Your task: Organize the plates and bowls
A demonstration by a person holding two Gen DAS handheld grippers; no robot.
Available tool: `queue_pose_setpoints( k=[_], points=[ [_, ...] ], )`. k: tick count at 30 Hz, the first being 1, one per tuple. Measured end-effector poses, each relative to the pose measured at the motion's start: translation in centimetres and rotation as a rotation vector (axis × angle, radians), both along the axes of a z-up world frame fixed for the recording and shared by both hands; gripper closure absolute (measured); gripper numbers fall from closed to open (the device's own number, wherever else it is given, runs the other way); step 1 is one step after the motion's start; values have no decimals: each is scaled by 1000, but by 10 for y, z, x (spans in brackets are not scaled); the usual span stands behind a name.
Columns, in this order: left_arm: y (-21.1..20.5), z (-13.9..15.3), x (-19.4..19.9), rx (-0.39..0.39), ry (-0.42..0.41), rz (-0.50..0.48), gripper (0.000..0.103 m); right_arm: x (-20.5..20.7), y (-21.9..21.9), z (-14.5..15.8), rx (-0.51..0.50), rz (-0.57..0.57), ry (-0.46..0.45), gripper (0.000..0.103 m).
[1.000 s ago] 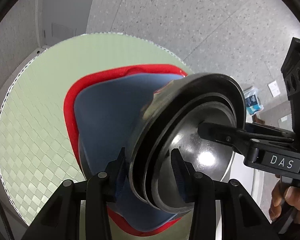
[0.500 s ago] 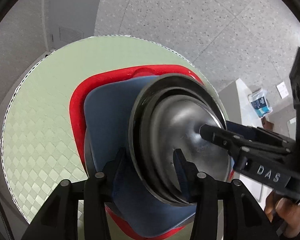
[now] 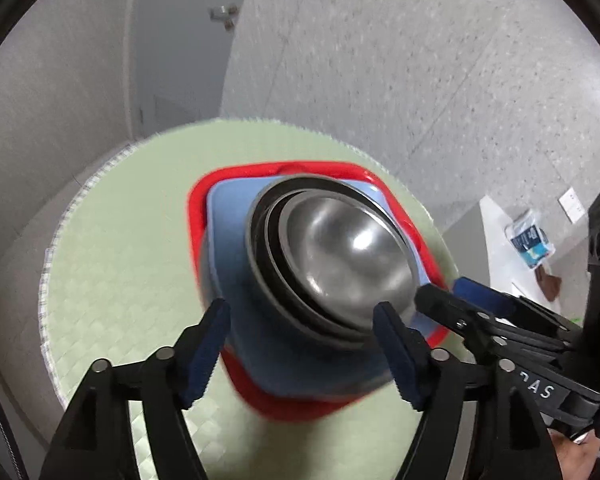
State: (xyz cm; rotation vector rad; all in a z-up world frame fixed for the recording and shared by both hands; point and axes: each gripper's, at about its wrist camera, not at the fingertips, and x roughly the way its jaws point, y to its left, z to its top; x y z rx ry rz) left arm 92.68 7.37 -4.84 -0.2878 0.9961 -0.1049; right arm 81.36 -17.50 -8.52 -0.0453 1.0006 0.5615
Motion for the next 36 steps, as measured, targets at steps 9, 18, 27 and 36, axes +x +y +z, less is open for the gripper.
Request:
queue_pose_setpoints(
  k=[9,18,27,36],
  points=[
    [-41,50,-157,148,-231,55,14,-102,-41,41,77,-63,-161,30],
    [-32,90,-335,232,-464,59,1,-245,-51,79,101,-174,-326,10],
    [21,97,-518,249,-531,-36,1,-414,-27,100,123,-327,-496,0],
    [86,120,-676,210,-553,-71,1,-529,-17,113,116,-425,-549,0]
  ],
)
